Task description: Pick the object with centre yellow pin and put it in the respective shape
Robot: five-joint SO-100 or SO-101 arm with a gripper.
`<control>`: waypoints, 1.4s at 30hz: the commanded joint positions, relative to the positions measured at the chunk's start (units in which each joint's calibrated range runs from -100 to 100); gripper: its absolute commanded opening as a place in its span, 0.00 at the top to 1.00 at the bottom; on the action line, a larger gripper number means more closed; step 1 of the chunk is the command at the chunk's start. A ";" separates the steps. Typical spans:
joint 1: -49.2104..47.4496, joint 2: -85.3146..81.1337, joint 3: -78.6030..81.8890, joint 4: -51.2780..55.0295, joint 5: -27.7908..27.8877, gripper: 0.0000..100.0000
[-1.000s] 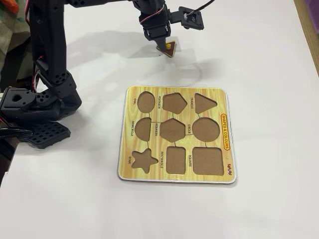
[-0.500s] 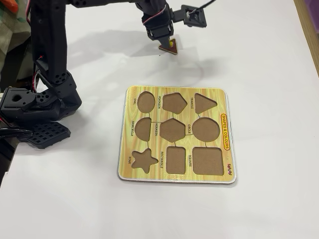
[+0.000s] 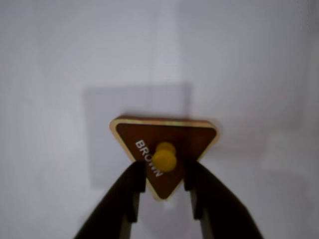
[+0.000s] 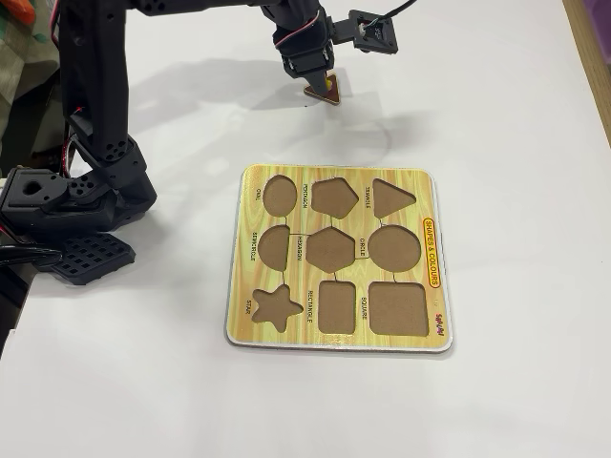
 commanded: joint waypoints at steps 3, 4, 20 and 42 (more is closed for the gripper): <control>1.17 -1.05 -2.97 -0.94 0.24 0.91; 1.17 -1.05 -2.97 -0.94 0.24 0.91; 1.27 -0.97 -1.89 -4.14 0.24 0.91; 1.17 -0.97 2.07 -5.52 0.35 0.92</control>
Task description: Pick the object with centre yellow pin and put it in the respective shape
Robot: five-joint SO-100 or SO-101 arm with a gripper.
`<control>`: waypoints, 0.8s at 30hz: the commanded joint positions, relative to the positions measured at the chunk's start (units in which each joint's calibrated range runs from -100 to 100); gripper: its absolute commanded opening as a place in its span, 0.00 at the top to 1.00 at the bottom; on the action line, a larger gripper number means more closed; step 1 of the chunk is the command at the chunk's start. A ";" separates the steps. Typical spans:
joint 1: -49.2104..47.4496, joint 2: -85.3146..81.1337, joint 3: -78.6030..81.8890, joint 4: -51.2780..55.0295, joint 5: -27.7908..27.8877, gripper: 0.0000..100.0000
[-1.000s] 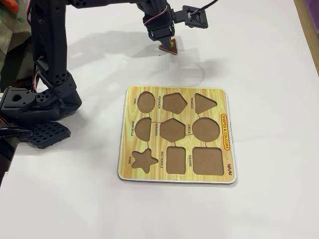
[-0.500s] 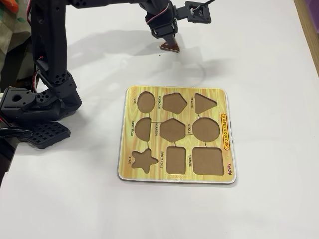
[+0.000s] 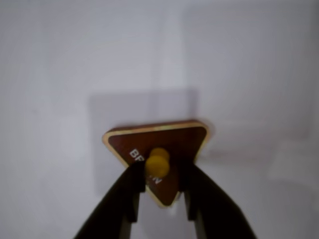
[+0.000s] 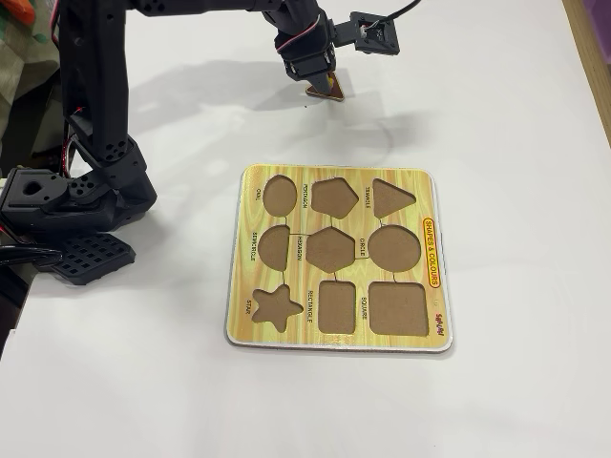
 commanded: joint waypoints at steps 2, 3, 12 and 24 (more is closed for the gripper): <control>0.80 -0.97 -0.72 -0.98 1.19 0.92; 0.80 -0.97 -0.90 -1.06 1.29 0.92; 0.90 -0.97 -1.17 -1.15 1.39 0.94; 1.00 -0.97 -1.08 -2.79 1.39 0.94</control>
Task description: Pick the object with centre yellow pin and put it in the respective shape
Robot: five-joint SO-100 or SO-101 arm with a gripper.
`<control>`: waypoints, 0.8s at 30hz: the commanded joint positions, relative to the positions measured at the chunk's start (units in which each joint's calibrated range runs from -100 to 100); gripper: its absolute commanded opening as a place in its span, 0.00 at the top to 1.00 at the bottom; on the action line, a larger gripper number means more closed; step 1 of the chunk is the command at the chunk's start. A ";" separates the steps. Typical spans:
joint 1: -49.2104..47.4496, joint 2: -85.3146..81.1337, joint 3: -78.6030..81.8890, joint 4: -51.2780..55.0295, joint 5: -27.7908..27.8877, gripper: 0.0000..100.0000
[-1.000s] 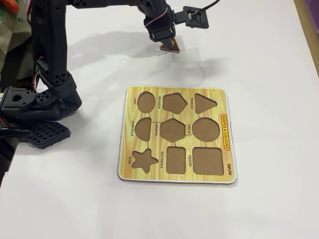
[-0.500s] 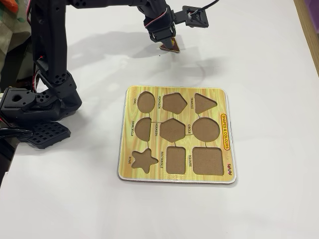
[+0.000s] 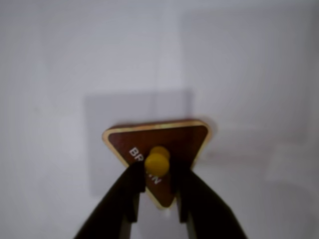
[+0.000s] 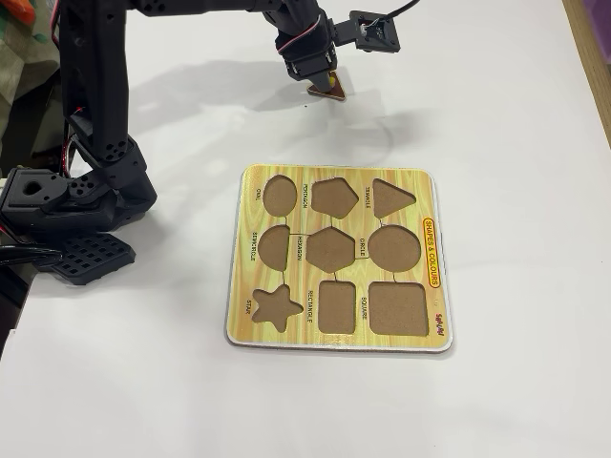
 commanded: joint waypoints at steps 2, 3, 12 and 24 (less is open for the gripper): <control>1.00 -0.97 -0.36 -5.13 0.20 0.94; 1.00 -0.97 -0.36 -6.00 0.20 0.94; 1.00 -0.97 -0.27 -6.17 0.20 0.94; 2.27 1.21 -1.26 -6.34 0.20 0.94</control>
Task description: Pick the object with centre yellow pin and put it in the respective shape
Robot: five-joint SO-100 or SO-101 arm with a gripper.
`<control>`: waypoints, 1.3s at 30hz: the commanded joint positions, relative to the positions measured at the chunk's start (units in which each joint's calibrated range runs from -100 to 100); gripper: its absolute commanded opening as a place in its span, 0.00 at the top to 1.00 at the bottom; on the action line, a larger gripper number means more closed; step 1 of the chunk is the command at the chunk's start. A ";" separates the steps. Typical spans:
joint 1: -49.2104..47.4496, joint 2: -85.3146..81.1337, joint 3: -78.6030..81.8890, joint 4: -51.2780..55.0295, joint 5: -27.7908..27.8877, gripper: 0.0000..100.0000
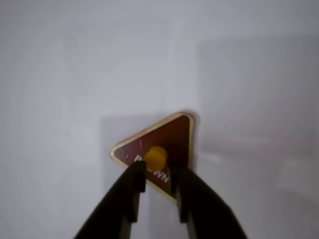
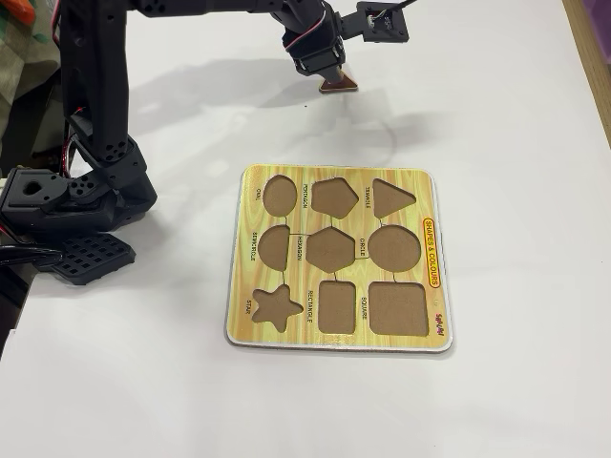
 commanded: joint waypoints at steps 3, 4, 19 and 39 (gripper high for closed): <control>1.52 2.04 -1.44 -1.03 0.20 0.94; 1.52 2.12 -1.44 -1.03 0.20 0.94; 1.13 2.54 -1.35 -5.70 0.20 0.94; 1.03 2.62 -1.26 -7.34 0.25 0.89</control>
